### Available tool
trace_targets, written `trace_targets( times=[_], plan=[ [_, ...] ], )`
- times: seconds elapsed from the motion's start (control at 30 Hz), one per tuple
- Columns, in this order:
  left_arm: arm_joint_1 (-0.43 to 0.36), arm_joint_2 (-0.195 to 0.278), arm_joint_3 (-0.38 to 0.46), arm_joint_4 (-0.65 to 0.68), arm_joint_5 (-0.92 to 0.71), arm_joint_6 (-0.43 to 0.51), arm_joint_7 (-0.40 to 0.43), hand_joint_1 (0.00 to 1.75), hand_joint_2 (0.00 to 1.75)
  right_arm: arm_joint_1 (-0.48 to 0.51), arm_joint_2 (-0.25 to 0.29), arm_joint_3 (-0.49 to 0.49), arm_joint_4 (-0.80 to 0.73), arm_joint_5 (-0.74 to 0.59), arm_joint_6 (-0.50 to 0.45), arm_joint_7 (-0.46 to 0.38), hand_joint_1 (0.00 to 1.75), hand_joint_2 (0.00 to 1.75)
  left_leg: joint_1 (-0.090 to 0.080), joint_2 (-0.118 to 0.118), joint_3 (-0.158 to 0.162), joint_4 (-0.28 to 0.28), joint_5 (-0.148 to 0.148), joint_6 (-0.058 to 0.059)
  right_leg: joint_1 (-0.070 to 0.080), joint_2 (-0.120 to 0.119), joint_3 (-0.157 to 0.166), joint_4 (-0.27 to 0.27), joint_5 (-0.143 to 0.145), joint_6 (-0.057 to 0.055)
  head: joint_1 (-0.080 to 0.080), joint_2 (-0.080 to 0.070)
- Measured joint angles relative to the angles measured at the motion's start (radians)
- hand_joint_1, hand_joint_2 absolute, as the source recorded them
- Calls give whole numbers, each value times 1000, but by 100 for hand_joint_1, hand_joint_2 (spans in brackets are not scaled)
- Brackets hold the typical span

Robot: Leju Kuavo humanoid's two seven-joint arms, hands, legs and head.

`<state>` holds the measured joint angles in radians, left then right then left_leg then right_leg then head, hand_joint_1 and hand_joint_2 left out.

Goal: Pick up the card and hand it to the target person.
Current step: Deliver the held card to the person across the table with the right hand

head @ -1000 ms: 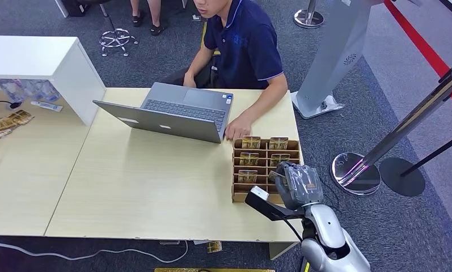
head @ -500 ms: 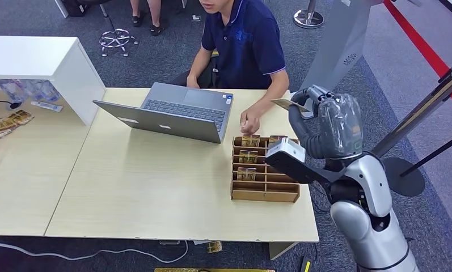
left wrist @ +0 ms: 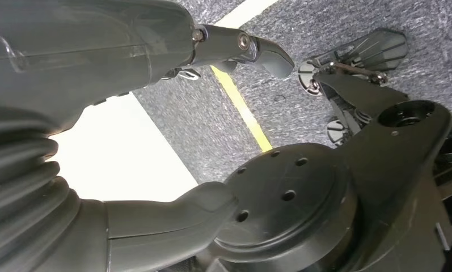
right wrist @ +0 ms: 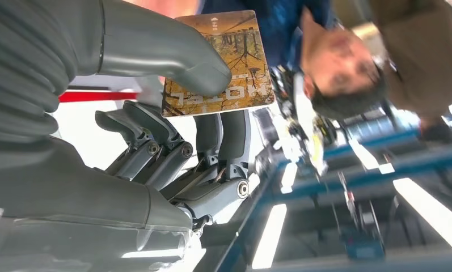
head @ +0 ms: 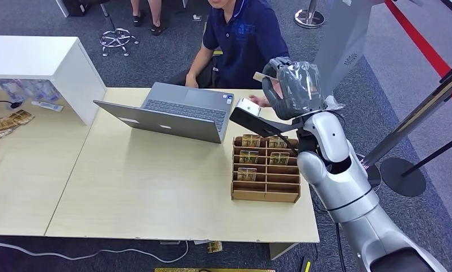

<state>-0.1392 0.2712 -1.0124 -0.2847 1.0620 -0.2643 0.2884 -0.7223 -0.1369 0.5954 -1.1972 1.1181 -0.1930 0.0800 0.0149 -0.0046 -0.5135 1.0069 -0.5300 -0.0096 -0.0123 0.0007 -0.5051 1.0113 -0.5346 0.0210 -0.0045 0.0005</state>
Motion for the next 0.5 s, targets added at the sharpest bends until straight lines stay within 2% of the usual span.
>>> trace_targets(
  times=[0.03, 0.07, 0.17, 0.2, 0.37, 0.5],
  plan=[
    [0, 1, -4, 0, -4, -4, -3, 0, 175, -20, 12, 8, 48, 10, 0, 4, 175, 175, 0, 0, 0, 0, 0, 0, 0, 0, 0, 0, 0, 0, 0, 0],
    [-1, 2, -9, 0, -7, -6, -5, 0, 175, -39, 24, 16, 95, 23, -1, 8, 166, 175, 0, 0, 0, 0, 0, 0, 0, 0, 0, 0, 0, 0, 0, 0],
    [-2, 4, -24, -1, -11, -13, -8, 0, 175, -84, 59, 44, 231, 74, 2, 22, 35, 175, 0, -1, -1, 0, 0, 0, 0, -1, -1, 0, 0, 0, 0, 0],
    [-2, 5, -26, -1, -11, -14, -9, 0, 175, -92, 67, 52, 265, 90, 7, 28, 0, 175, 0, -1, -1, 0, 0, 0, 0, -1, -1, 0, 0, 0, 0, 0],
    [-2, 8, -30, -2, 8, -9, -7, 0, 175, -104, 91, 82, 381, 109, 40, 53, 0, 175, 0, -1, -1, 0, 0, 0, 0, -1, -1, 0, 0, 0, 0, 0],
    [-1, 9, -31, -2, 42, 8, 1, 0, 175, -84, 98, 99, 399, 78, 46, 53, 0, 175, 0, -1, 0, 0, 0, 0, 0, 0, -1, 0, 0, 0, 0, 0]
  ],
)
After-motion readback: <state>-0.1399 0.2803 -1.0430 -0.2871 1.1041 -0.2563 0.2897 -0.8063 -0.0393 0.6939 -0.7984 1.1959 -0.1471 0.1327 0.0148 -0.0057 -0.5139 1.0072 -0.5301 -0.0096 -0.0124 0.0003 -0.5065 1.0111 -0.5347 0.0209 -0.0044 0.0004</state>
